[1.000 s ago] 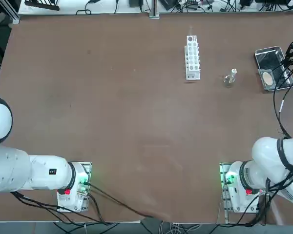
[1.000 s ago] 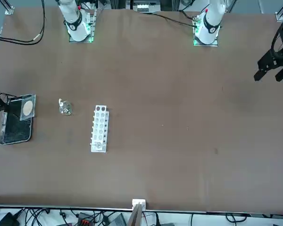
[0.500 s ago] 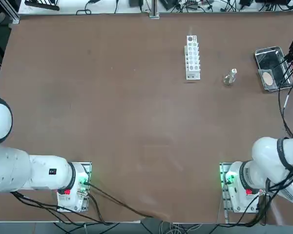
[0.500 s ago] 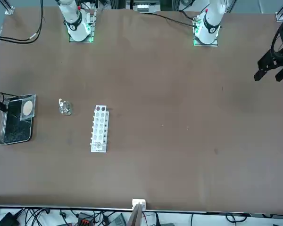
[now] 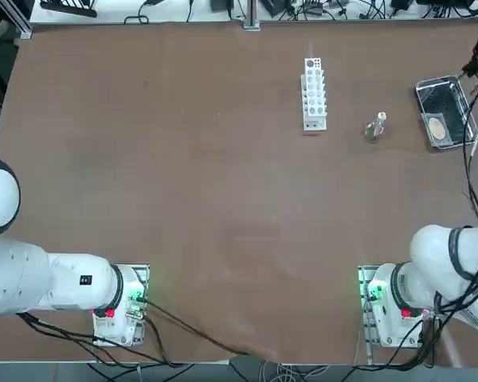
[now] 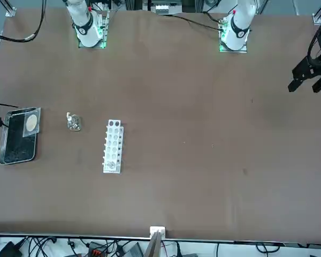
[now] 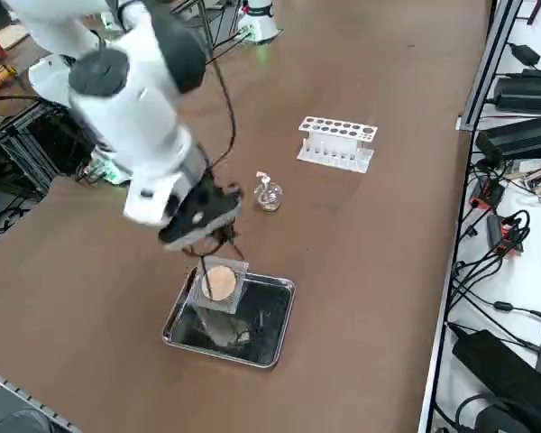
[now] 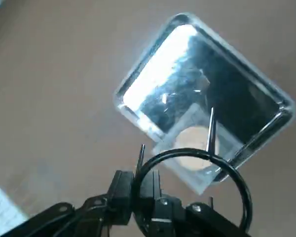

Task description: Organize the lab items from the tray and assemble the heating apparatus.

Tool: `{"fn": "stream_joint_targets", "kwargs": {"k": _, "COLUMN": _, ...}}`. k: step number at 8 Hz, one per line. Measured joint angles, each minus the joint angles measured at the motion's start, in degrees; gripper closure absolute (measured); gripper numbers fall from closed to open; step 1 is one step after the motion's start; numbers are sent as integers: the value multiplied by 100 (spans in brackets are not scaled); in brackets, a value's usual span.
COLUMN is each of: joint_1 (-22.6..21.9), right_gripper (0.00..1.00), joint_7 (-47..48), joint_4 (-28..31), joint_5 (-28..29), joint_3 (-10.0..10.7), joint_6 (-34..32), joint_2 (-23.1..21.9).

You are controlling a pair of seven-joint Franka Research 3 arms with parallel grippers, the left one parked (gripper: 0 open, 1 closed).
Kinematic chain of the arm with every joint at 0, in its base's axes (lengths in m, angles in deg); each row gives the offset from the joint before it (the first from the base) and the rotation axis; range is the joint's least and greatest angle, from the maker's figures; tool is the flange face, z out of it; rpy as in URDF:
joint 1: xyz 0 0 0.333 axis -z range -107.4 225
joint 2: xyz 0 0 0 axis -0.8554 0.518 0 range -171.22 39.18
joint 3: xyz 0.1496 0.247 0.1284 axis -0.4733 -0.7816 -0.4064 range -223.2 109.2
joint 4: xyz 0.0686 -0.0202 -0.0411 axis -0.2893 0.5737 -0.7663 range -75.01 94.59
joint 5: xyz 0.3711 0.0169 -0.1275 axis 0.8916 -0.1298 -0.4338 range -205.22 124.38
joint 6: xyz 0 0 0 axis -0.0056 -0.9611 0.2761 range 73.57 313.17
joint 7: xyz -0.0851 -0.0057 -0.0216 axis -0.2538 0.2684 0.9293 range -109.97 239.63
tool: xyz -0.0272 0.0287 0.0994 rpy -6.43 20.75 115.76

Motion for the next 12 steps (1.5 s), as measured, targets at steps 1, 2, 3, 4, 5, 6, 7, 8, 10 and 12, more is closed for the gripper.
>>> {"fn": "stream_joint_targets", "kwargs": {"k": 1, "joint_1": -266, "right_gripper": 92, "joint_7": 23, "joint_4": 12, "joint_5": 2, "joint_3": -15, "joint_6": -164, "joint_2": -240}}
{"fn": "stream_joint_targets", "kwargs": {"k": 2, "joint_1": -500, "right_gripper": 92, "joint_7": 51, "joint_4": 86, "joint_5": 3, "joint_3": -23, "joint_6": -220, "joint_2": -465}}
{"fn": "stream_joint_targets", "kwargs": {"k": 3, "joint_1": -696, "right_gripper": 92, "joint_7": 72, "joint_4": 257, "joint_5": 4, "joint_3": -28, "joint_6": -214, "joint_2": -668}}
{"fn": "stream_joint_targets", "kwargs": {"k": 4, "joint_1": -870, "right_gripper": 92, "joint_7": 81, "joint_4": 480, "joint_5": 5, "joint_3": -31, "joint_6": -180, "joint_2": -838}}
{"fn": "stream_joint_targets", "kwargs": {"k": 5, "joint_1": -1021, "right_gripper": 92, "joint_7": 109, "joint_4": 748, "joint_5": 18, "joint_3": -34, "joint_6": -81, "joint_2": -987}}
{"fn": "stream_joint_targets", "kwargs": {"k": 6, "joint_1": -1184, "right_gripper": 92, "joint_7": 130, "joint_4": 1140, "joint_5": 41, "joint_3": -40, "joint_6": 202, "joint_2": -1151}}
{"fn": "stream_joint_targets", "kwargs": {"k": 7, "joint_1": -1451, "right_gripper": 92, "joint_7": 298, "joint_4": 1713, "joint_5": 64, "joint_3": -45, "joint_6": 739, "joint_2": -1354}}
{"fn": "stream_joint_targets", "kwargs": {"k": 8, "joint_1": -1801, "right_gripper": 92, "joint_7": 729, "joint_4": 2350, "joint_5": 70, "joint_3": -55, "joint_6": 1313, "joint_2": -1575}}
{"fn": "stream_joint_targets", "kwargs": {"k": 10, "joint_1": -2413, "right_gripper": 92, "joint_7": 1556, "joint_4": 3176, "joint_5": 70, "joint_3": -67, "joint_6": 1752, "joint_2": -1929}}
{"fn": "stream_joint_targets", "kwargs": {"k": 12, "joint_1": -2691, "right_gripper": 92, "joint_7": 1994, "joint_4": 3572, "joint_5": 72, "joint_3": -60, "joint_6": 1950, "joint_2": -2178}}
